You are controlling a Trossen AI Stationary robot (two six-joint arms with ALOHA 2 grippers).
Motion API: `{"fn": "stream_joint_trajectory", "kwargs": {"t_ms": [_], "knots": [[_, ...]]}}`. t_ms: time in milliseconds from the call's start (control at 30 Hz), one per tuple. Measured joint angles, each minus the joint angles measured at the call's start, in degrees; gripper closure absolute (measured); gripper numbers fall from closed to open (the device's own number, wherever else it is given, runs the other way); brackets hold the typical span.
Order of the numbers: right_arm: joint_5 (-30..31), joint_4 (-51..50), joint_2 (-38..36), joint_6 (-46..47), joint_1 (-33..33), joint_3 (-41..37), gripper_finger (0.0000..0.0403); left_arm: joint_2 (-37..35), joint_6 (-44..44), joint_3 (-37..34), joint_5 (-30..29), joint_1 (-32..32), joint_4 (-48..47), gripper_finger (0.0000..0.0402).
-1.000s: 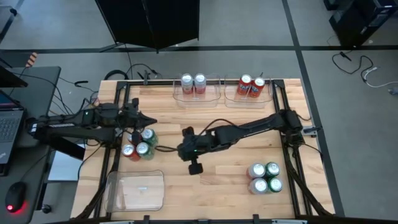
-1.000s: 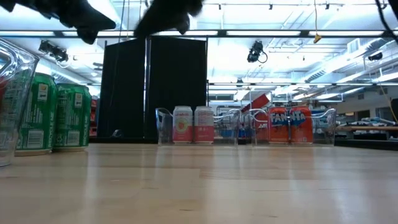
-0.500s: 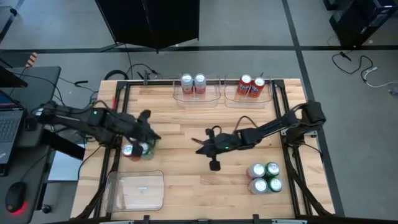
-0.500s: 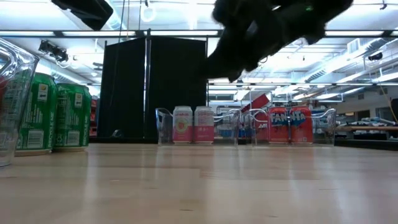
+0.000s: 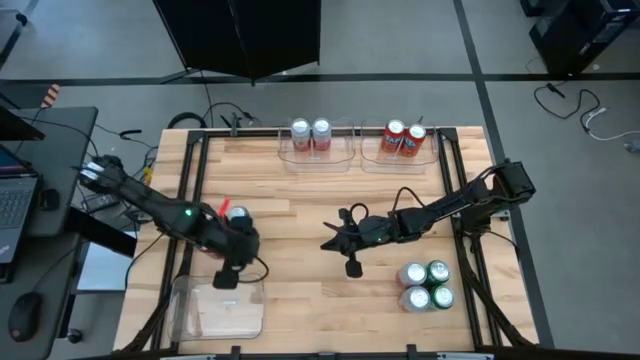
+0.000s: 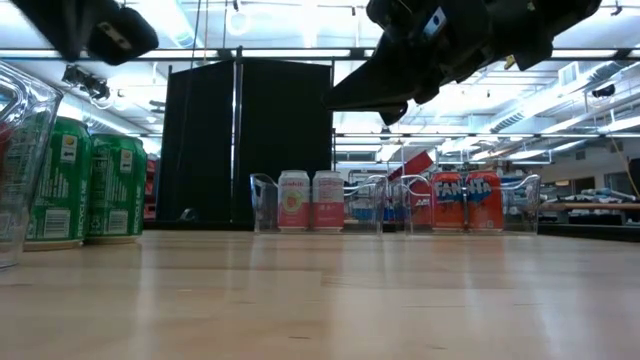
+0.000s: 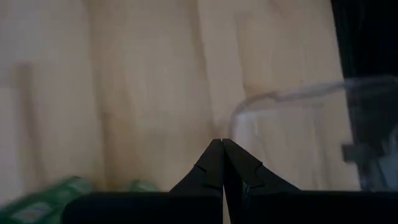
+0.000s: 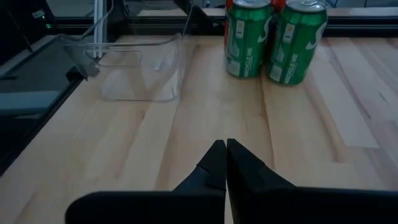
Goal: Sort soda cans
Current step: Put the bottom left transparent bin to the top left of the table
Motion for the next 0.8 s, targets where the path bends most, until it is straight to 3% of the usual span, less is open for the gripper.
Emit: {"fn": "stream_joint_trajectory", "kwargs": {"t_ms": [267, 800], "knots": [[0.07, 0.28, 0.00, -0.23, 0.00, 0.00, 0.0403, 4.92, 0.14, 0.67, 1.37, -0.99, -0.45, 0.0372], [0.05, 0.15, 0.06, -0.88, 0.00, 0.00, 0.0403, 5.00, -6.23, 0.69, 2.20, -0.94, 4.09, 0.0198]]}}
